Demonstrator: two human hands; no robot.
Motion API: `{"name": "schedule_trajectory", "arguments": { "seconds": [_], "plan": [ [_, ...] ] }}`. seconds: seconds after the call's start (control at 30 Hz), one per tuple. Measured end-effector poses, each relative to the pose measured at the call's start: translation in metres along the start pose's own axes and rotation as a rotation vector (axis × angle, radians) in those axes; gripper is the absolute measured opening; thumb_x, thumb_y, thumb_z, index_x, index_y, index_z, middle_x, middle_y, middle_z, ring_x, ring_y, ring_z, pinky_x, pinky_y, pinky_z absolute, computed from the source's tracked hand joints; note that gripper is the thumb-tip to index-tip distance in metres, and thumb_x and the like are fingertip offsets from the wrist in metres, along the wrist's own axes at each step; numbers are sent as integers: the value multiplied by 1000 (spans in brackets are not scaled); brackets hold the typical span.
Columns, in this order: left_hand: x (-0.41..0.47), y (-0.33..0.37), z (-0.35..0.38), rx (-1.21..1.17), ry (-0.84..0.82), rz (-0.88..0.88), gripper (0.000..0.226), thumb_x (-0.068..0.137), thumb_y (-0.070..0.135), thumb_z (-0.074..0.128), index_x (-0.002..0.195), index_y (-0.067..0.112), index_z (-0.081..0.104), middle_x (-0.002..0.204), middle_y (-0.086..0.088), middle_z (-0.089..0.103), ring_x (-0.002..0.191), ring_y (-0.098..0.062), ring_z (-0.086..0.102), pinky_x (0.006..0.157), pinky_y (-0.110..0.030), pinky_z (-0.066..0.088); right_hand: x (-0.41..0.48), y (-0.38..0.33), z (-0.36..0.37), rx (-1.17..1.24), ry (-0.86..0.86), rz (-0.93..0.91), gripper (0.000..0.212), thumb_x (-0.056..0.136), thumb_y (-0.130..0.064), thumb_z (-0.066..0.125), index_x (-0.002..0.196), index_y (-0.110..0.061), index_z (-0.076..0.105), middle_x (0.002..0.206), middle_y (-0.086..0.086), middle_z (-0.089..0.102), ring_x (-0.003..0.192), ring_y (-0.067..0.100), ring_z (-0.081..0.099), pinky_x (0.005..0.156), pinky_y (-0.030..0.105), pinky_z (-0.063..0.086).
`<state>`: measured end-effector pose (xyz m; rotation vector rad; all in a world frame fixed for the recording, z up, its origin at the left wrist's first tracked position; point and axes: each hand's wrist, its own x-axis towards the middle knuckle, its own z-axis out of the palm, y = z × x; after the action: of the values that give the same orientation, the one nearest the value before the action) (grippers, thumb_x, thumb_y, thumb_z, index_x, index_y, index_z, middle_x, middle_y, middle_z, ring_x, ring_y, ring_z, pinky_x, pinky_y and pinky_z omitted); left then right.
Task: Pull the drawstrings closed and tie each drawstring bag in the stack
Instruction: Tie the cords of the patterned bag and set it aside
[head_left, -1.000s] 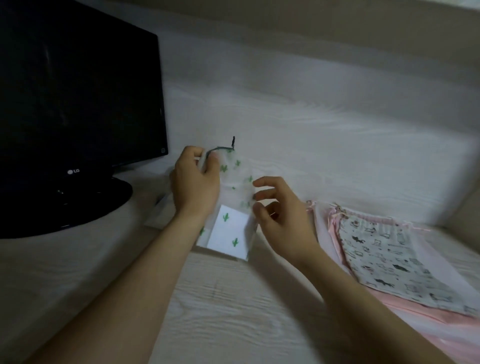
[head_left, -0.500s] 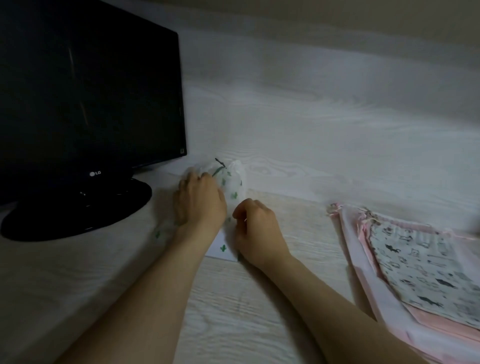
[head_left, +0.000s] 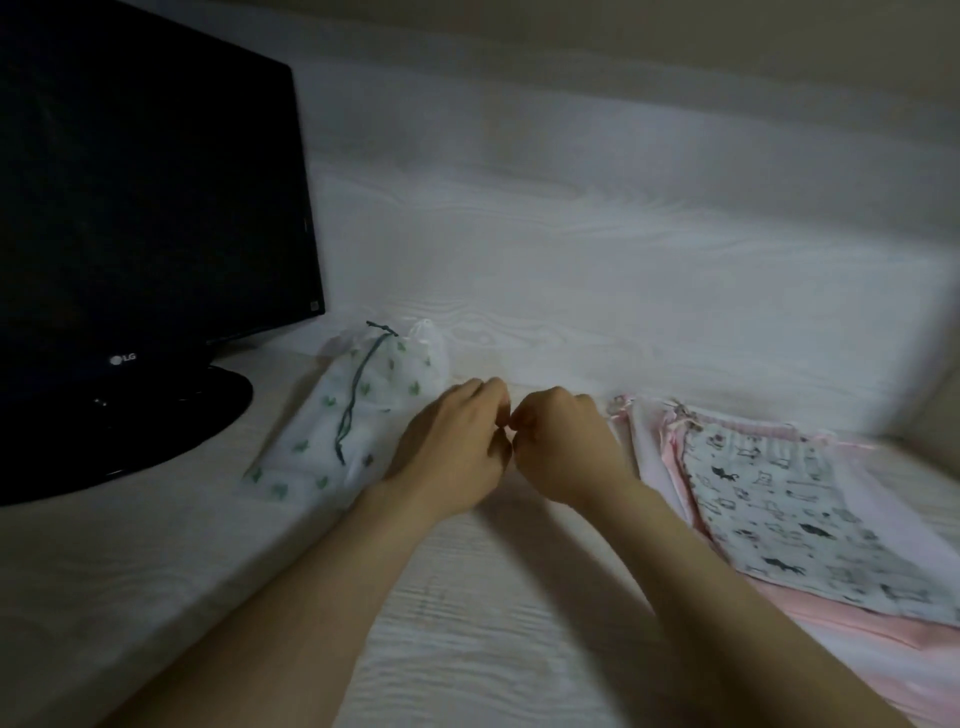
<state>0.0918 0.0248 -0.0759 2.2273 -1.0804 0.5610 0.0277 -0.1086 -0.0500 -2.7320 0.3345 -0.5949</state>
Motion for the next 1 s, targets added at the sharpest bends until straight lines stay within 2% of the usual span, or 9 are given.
{"name": "schedule_trajectory", "arguments": {
  "seconds": [0.2, 0.3, 0.4, 0.47, 0.63, 0.73, 0.87, 0.93, 1.0],
  "plan": [
    [4, 17, 24, -157, -205, 22, 5, 97, 33, 64, 95, 29, 67, 99, 11, 62, 89, -10, 63, 84, -38, 57, -20, 59, -40, -188, -13, 133, 37, 80, 1, 56, 105, -16, 75, 104, 11, 72, 96, 32, 69, 83, 42, 59],
    [4, 29, 37, -237, -343, 36, 27, 101, 43, 63, 120, 27, 72, 122, 10, 67, 107, -6, 67, 97, -31, 55, -31, 83, -47, -273, 39, 198, 26, 85, -2, 59, 105, -13, 73, 108, 13, 71, 100, 35, 68, 83, 42, 58],
    [4, 39, 48, -208, -392, 63, 38, 101, 48, 62, 131, 25, 69, 132, 6, 68, 122, -9, 62, 107, -32, 50, -40, 102, -44, -280, 69, 290, 39, 81, -4, 60, 120, -7, 62, 119, 18, 64, 110, 40, 62, 87, 41, 53],
    [5, 40, 52, -164, -396, 75, 37, 101, 48, 62, 130, 27, 69, 130, 5, 68, 122, -12, 61, 108, -38, 49, -42, 109, -40, -267, 31, 350, 42, 81, -5, 59, 123, -5, 57, 120, 22, 62, 112, 42, 59, 89, 43, 51],
    [1, 40, 53, -110, -400, 77, 36, 102, 50, 57, 131, 31, 66, 129, 7, 64, 122, -15, 59, 108, -42, 48, -36, 117, -39, -286, 69, 371, 28, 85, 2, 51, 110, -8, 60, 112, 19, 67, 107, 42, 63, 75, 36, 42],
    [-1, 43, 52, -79, -394, 74, 41, 97, 57, 49, 128, 34, 63, 127, 9, 64, 119, -15, 60, 104, -45, 49, -37, 116, -41, -309, 82, 384, 27, 87, 5, 47, 107, -7, 61, 110, 20, 67, 105, 41, 63, 74, 36, 38],
    [-1, 45, 53, -69, -391, 69, 32, 103, 48, 53, 129, 32, 63, 128, 8, 65, 120, -16, 58, 104, -44, 49, -41, 108, -49, -299, 146, 434, 9, 96, -4, 49, 98, -10, 55, 110, 18, 64, 109, 41, 61, 75, 36, 37],
    [-1, 46, 52, -63, -389, 75, 33, 104, 47, 52, 130, 31, 64, 127, 7, 65, 119, -17, 59, 103, -44, 49, -41, 104, -53, -313, 213, 463, 10, 100, -10, 53, 91, -13, 52, 102, 15, 60, 100, 39, 61, 73, 36, 37],
    [-2, 46, 52, -60, -391, 78, 34, 103, 49, 51, 129, 31, 65, 124, 6, 66, 115, -18, 60, 101, -43, 50, -39, 102, -52, -361, 306, 444, 6, 98, -13, 57, 94, -9, 59, 108, 16, 60, 96, 38, 60, 71, 36, 37]
  ]
}}
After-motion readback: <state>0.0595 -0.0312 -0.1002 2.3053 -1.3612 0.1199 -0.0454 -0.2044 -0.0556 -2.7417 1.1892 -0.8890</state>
